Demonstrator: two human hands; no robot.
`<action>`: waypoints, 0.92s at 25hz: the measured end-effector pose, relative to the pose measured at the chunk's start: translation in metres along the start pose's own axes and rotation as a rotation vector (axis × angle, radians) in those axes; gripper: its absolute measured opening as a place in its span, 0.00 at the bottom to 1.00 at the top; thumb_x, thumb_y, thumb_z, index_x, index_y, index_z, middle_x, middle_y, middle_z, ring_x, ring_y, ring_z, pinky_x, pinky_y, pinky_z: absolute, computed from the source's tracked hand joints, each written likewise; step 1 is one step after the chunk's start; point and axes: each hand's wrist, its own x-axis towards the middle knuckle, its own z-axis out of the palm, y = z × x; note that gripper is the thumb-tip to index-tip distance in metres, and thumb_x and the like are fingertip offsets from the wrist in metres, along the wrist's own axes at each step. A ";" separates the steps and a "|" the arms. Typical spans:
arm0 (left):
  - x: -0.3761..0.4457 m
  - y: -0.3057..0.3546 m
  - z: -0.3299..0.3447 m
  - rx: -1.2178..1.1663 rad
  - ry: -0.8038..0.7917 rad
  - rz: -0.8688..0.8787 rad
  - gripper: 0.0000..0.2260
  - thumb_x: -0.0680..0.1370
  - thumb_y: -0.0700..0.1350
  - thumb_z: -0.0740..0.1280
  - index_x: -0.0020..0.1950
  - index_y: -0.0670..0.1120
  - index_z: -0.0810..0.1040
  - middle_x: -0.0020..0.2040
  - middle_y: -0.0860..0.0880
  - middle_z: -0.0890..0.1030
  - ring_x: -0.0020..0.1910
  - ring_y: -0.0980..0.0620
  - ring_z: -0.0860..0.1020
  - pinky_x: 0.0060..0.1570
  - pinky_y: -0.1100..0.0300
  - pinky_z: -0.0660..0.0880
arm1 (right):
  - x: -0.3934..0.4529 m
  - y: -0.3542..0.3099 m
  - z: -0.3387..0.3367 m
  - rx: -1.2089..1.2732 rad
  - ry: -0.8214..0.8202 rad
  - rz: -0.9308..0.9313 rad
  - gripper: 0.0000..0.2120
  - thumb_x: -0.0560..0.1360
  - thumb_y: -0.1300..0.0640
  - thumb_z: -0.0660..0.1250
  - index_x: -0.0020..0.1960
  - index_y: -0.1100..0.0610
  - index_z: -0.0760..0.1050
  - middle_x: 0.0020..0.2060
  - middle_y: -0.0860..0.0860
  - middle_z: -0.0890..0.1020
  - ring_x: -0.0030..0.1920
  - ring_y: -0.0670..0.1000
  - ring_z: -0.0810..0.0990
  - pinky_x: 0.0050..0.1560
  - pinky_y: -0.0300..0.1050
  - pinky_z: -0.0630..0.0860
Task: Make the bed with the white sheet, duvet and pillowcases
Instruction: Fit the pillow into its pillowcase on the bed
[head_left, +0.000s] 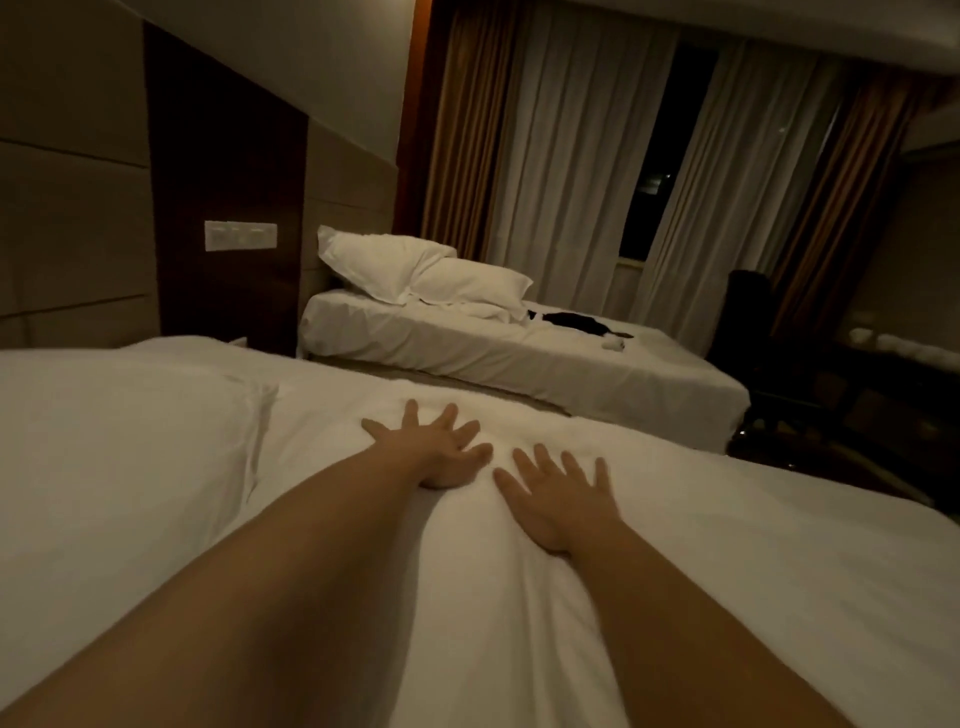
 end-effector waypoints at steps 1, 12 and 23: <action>0.028 -0.005 -0.003 0.010 0.001 0.017 0.31 0.77 0.75 0.42 0.78 0.69 0.43 0.80 0.61 0.36 0.79 0.39 0.34 0.62 0.18 0.39 | 0.030 0.019 0.003 -0.034 0.019 0.033 0.32 0.79 0.30 0.37 0.81 0.39 0.43 0.81 0.43 0.44 0.81 0.52 0.44 0.76 0.64 0.35; 0.125 -0.055 0.114 0.088 0.295 -0.072 0.30 0.77 0.72 0.36 0.79 0.67 0.43 0.82 0.60 0.42 0.80 0.45 0.36 0.64 0.23 0.32 | 0.141 0.055 0.133 0.113 0.111 0.178 0.31 0.79 0.33 0.35 0.80 0.39 0.34 0.81 0.44 0.40 0.80 0.49 0.39 0.78 0.55 0.35; 0.128 -0.114 0.045 0.069 0.087 -0.066 0.33 0.77 0.74 0.41 0.80 0.65 0.43 0.82 0.57 0.39 0.81 0.44 0.39 0.74 0.32 0.40 | 0.174 -0.029 0.068 0.160 0.020 -0.127 0.30 0.81 0.34 0.39 0.81 0.40 0.43 0.81 0.45 0.43 0.81 0.53 0.40 0.78 0.61 0.38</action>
